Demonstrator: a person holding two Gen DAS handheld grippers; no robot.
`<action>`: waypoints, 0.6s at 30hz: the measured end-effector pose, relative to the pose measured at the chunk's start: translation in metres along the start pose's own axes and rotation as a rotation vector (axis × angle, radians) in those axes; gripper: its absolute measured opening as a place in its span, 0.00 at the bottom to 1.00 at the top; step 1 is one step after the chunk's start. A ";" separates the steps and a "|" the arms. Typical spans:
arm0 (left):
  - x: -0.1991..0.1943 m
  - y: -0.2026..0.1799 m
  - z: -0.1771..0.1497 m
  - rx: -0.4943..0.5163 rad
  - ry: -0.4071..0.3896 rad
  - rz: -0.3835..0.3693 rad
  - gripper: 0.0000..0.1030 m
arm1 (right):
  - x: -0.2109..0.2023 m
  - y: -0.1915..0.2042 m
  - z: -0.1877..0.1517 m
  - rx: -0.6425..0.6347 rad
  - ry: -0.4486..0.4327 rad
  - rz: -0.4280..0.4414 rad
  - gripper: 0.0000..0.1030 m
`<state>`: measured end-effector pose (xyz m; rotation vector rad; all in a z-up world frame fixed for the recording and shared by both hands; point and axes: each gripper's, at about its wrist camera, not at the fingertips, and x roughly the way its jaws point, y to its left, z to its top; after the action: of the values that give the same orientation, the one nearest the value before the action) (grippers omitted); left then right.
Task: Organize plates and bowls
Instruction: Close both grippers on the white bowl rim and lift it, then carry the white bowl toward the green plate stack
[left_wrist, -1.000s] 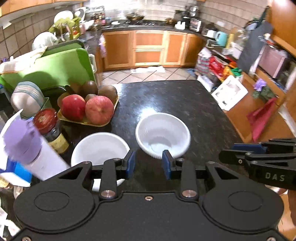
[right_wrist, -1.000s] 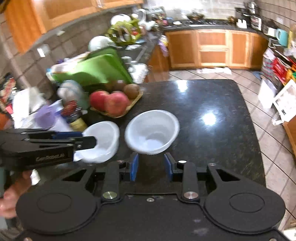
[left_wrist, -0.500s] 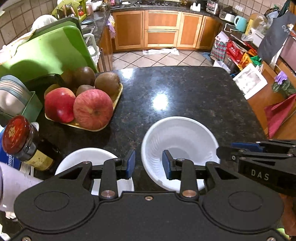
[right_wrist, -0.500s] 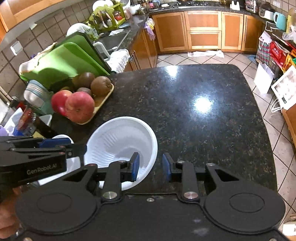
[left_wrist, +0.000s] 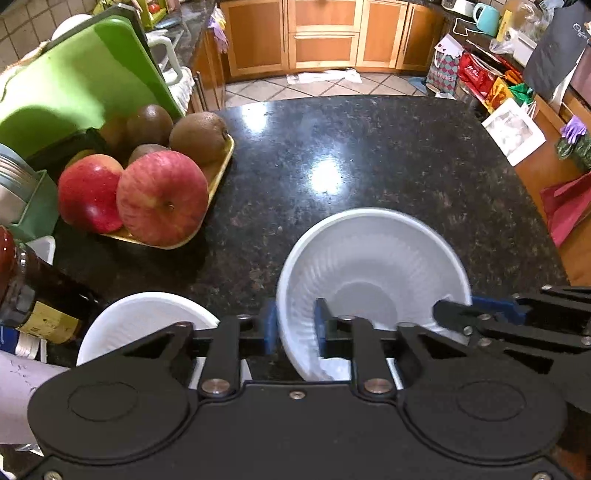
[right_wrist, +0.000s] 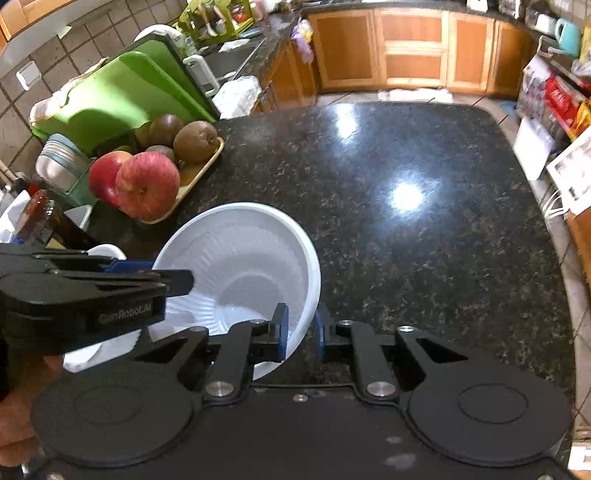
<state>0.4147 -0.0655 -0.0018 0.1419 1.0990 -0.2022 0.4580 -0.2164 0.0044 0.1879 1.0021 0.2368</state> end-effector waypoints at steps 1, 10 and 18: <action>-0.002 0.000 -0.002 0.007 -0.005 0.003 0.17 | -0.004 0.000 -0.002 -0.008 -0.007 -0.003 0.15; -0.058 0.006 -0.018 0.014 -0.085 -0.031 0.17 | -0.070 0.016 -0.010 -0.049 -0.091 0.005 0.15; -0.125 0.007 -0.053 0.048 -0.179 -0.005 0.18 | -0.146 0.050 -0.043 -0.127 -0.175 -0.010 0.15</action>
<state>0.3151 -0.0357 0.0863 0.1611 0.9170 -0.2415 0.3406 -0.2077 0.1126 0.0860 0.8116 0.2690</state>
